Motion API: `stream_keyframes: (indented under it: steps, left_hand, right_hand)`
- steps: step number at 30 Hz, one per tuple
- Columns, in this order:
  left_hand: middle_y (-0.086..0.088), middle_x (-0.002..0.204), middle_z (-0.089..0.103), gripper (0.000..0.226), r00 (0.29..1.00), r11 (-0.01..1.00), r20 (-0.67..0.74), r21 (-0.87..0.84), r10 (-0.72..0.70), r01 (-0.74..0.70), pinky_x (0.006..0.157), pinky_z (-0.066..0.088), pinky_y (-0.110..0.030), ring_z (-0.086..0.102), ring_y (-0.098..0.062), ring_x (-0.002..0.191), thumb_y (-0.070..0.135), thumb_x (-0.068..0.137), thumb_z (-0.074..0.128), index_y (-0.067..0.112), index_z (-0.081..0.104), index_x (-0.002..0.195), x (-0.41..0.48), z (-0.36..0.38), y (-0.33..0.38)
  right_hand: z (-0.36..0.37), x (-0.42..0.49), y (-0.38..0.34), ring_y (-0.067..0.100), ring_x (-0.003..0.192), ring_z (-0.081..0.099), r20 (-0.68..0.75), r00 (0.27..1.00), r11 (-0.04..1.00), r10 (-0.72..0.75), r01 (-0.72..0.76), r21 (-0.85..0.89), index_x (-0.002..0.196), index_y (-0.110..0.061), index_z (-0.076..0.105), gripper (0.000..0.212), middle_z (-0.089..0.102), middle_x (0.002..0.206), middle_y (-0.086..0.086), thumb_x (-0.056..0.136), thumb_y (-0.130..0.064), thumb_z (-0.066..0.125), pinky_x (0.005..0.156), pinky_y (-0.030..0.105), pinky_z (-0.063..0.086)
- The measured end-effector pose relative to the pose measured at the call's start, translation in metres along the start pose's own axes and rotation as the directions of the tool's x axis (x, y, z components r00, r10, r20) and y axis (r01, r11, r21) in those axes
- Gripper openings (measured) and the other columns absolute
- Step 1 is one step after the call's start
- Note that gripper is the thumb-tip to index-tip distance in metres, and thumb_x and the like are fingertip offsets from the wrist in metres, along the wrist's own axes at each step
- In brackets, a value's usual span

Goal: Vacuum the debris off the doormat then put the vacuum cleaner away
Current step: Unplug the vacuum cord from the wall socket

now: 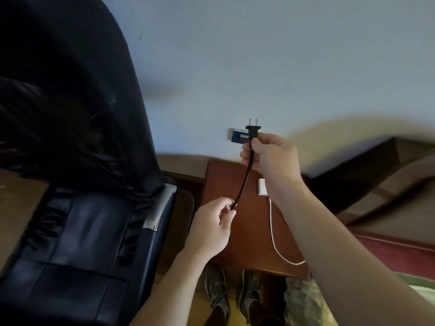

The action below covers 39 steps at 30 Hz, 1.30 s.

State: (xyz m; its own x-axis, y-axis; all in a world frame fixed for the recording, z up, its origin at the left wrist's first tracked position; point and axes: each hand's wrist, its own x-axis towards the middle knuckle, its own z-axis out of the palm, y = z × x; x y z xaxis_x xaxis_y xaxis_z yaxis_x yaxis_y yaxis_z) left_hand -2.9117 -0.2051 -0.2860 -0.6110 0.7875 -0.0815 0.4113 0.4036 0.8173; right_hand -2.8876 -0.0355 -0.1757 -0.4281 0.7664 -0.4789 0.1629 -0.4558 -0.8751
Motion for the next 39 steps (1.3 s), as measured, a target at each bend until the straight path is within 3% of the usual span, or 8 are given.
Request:
stream_keyframes:
  steps: [7, 11, 19, 25, 35, 39]
  left_hand:
    - [0.015, 0.094, 0.067, 0.019, 0.996, 0.999, -0.083, -0.035, -0.034, 0.031, 0.074, 0.059, -0.026, 0.068, -0.004, 0.085, 0.022, 0.1, 0.062, 0.019, 0.071, 0.117, -0.026, -0.027, 0.029]
    - [0.013, 0.098, 0.069, 0.023, 0.986, 0.997, -0.149, -0.034, -0.08, 0.076, 0.078, 0.061, -0.029, 0.07, -0.005, 0.09, 0.023, 0.1, 0.061, 0.018, 0.07, 0.121, -0.047, -0.035, 0.048]
    - [0.01, 0.093, 0.073, 0.021, 0.932, 0.97, -0.282, -0.143, -0.228, 0.195, 0.071, 0.057, -0.02, 0.071, -0.004, 0.081, 0.019, 0.099, 0.064, 0.021, 0.072, 0.118, -0.105, -0.042, 0.093]
    - [0.01, 0.086, 0.074, 0.021, 0.855, 0.936, -0.398, -0.252, -0.332, 0.246, 0.075, 0.056, -0.017, 0.071, -0.001, 0.081, 0.013, 0.099, 0.064, 0.02, 0.073, 0.116, -0.159, -0.055, 0.118]
    - [0.01, 0.087, 0.071, 0.02, 0.691, 0.877, -0.545, -0.359, -0.475, 0.32, 0.073, 0.049, -0.009, 0.068, 0.003, 0.081, 0.012, 0.1, 0.063, 0.022, 0.072, 0.114, -0.283, -0.082, 0.134]
    - [0.011, 0.086, 0.071, 0.034, 0.633, 0.871, -0.599, -0.371, -0.49, 0.323, 0.074, 0.053, -0.016, 0.066, 0.002, 0.079, 0.011, 0.1, 0.062, 0.045, 0.066, 0.1, -0.336, -0.091, 0.131]
  right_hand:
    - [0.007, -0.043, -0.035, 0.023, 0.07, 0.065, 0.095, 0.995, 0.999, -0.031, 0.032, -0.006, 0.096, -0.009, 0.064, 0.014, 0.068, 0.082, 0.013, 0.1, -0.001, 0.054, 0.071, 0.035, 0.06]
    - [0.008, -0.065, -0.048, 0.023, 0.071, 0.064, 0.193, 0.98, 0.997, -0.042, 0.053, -0.051, 0.108, -0.002, 0.065, 0.014, 0.067, 0.084, 0.013, 0.099, 0.001, 0.055, 0.07, 0.032, 0.06]
    - [0.007, -0.122, -0.069, 0.021, 0.072, 0.067, 0.38, 0.924, 0.991, -0.049, 0.091, -0.095, 0.103, -0.009, 0.067, 0.014, 0.067, 0.086, 0.01, 0.097, 0.0, 0.059, 0.081, 0.041, 0.061]
    - [0.013, -0.179, -0.077, 0.019, 0.07, 0.065, 0.516, 0.855, 0.987, -0.054, 0.124, -0.101, 0.101, -0.01, 0.07, 0.014, 0.065, 0.084, 0.01, 0.095, 0.0, 0.061, 0.08, 0.041, 0.063]
    - [0.048, -0.293, -0.048, 0.019, 0.074, 0.067, 0.71, 0.704, 0.98, 0.027, 0.121, -0.157, 0.116, -0.004, 0.068, 0.02, 0.067, 0.087, 0.008, 0.096, -0.002, 0.063, 0.075, 0.034, 0.063]
    - [0.06, -0.347, -0.027, 0.018, 0.075, 0.069, 0.776, 0.629, 0.973, 0.034, 0.157, -0.169, 0.122, -0.003, 0.064, 0.026, 0.068, 0.092, 0.01, 0.097, -0.003, 0.064, 0.077, 0.036, 0.063]
